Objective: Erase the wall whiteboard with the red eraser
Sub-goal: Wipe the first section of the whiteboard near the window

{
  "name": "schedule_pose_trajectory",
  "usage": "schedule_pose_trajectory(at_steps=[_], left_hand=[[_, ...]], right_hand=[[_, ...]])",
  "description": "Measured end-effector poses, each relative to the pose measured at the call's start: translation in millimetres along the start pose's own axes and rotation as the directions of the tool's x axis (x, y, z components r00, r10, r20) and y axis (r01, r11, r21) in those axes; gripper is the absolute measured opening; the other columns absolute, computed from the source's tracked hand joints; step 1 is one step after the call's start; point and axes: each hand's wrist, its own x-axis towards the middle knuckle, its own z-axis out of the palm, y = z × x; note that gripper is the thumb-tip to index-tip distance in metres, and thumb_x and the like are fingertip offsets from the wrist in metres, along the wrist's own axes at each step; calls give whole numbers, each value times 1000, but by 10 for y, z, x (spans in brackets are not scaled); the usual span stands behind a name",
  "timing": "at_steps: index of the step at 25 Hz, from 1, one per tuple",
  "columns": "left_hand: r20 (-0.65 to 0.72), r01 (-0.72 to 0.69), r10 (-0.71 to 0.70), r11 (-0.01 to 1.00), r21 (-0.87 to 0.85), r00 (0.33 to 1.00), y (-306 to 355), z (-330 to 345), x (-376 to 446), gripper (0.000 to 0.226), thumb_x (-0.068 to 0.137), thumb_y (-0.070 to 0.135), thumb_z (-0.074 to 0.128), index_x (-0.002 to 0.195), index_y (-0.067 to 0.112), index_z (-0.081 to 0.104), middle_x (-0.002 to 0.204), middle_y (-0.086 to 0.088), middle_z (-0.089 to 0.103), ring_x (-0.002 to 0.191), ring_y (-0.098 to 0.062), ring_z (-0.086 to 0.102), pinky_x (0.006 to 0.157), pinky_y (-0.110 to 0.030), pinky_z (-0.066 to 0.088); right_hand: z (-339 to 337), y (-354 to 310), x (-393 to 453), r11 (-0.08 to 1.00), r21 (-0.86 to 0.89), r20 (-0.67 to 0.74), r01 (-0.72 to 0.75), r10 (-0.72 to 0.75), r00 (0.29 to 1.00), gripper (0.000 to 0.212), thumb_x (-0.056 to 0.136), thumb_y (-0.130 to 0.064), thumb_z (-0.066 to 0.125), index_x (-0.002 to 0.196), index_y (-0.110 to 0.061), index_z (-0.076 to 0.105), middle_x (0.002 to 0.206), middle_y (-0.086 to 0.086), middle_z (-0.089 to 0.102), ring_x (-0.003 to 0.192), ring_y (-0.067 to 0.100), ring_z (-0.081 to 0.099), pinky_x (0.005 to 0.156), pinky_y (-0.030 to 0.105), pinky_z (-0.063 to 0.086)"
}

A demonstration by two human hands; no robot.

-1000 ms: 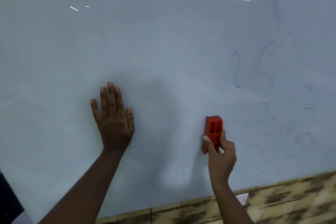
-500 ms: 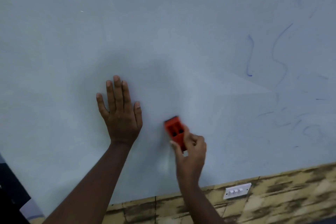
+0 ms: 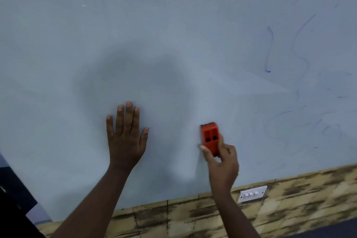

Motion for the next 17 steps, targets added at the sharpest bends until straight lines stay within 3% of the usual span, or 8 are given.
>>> schedule_pose_trajectory(at_steps=[2,4,6,8,10,12,15,17], left_hand=[[10,-20,20,1000,2,1000,-44,5,-89,72,110,35,47,168,6,17,178,-10,1,165,-29,4,132,-54,3],[13,-20,20,1000,5,1000,-46,5,-129,72,110,35,47,168,7,16,178,-9,1,165,-29,4,132,-54,3],[13,-8,8,1000,-6,1000,-24,3,-168,71,110,36,47,168,8,17,178,-8,1,165,-28,5,132,-54,3],[18,-1,2,1000,-20,1000,-25,-7,-225,70,110,36,49,168,8,19,179,-8,2,165,-28,5,132,-54,4],[33,-22,23,999,-26,999,-72,-15,-299,71,110,36,51,168,9,21,178,-8,3,165,-28,5,132,-54,4],[48,-68,69,998,-17,997,-150,-20,-350,72,110,38,51,168,9,20,178,-8,4,165,-28,6,132,-53,4],[73,-139,138,990,-3,988,-273,-56,-397,74,109,41,52,169,10,20,178,-9,4,165,-28,5,133,-51,4],[86,-179,178,984,0,980,-350,-86,-446,74,109,42,53,168,10,22,178,-10,6,165,-29,6,133,-50,5]], right_hand=[[-112,221,29,968,168,-68,-187,201,977,78,73,-61,77,140,-24,64,103,-6,63,100,16,68,78,20,50],[-132,406,-13,926,229,-86,-299,325,942,78,76,-60,75,142,-21,62,108,0,67,105,24,69,82,23,49],[-106,465,-46,899,239,-82,-366,395,915,72,81,-57,75,143,-23,62,113,2,68,105,22,70,90,31,54],[-42,332,-100,914,204,-75,-351,372,925,67,83,-53,77,141,-24,63,112,0,67,99,16,68,93,39,57],[129,104,-253,969,130,-33,-210,216,976,58,82,-49,81,135,-31,64,105,-9,62,95,10,65,88,37,58],[362,-86,-521,997,-40,69,62,-59,996,60,79,-46,85,134,-37,64,108,-13,58,98,10,60,82,29,54],[669,38,-902,794,-310,271,524,-454,849,65,76,-43,85,137,-31,64,115,-1,62,99,20,57,76,32,52],[735,209,-1052,687,-364,329,629,-537,777,71,72,-43,89,136,-31,61,114,4,66,96,24,60,72,35,55]])
